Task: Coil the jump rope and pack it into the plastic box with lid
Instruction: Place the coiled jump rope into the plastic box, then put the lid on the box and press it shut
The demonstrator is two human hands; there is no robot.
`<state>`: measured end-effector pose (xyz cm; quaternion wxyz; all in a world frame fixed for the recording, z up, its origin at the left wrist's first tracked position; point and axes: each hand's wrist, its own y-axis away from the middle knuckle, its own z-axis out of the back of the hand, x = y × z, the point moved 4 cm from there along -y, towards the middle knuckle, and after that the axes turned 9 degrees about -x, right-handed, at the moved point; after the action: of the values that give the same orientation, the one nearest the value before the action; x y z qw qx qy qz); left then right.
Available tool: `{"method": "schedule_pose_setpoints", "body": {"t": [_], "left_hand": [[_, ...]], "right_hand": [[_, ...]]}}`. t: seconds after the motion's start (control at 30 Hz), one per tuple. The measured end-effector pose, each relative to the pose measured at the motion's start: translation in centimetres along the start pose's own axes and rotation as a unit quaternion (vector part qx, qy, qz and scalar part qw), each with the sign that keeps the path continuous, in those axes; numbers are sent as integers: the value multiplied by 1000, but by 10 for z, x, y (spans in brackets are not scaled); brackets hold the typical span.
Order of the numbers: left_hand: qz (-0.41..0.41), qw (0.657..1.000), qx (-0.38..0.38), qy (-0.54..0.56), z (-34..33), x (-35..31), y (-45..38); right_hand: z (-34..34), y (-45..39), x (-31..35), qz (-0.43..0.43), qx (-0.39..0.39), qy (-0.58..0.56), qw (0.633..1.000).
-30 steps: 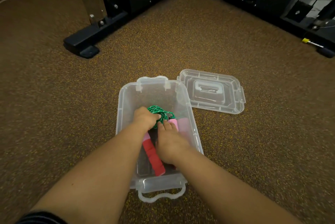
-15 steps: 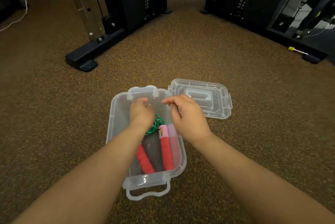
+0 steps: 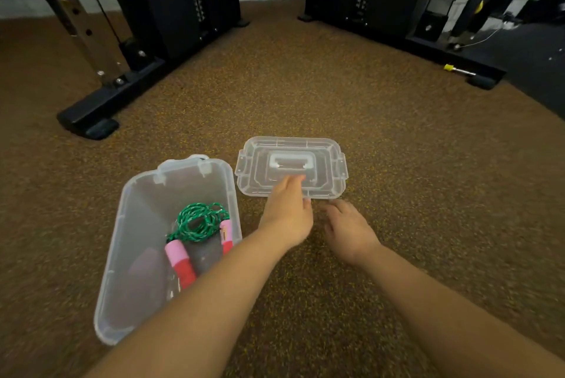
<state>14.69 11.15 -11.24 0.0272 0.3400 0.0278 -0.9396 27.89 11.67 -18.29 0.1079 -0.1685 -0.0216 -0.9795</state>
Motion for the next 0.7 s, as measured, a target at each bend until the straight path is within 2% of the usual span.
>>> {"method": "schedule_pose_setpoints", "body": {"t": [0.1,0.23,0.43,0.57,0.7], "left_hand": [[56,997,43,-27,-30,13,11],[92,990,87,-61,-50,31,25],[88,987,99,-88,-54,42,34],[87,987,105,-85,-57,41,37],[73,988,110,-85,-60,37,42]], "right_hand": [[-17,-1,-15,-10,56,30,998],[-28,-15,-16,-5,61,39,997],[-26,-42,-14,10,-14,51,999],[-35,-53,-15,13,72,100,992],[-30,-46,-12,47,55,136,988]]}}
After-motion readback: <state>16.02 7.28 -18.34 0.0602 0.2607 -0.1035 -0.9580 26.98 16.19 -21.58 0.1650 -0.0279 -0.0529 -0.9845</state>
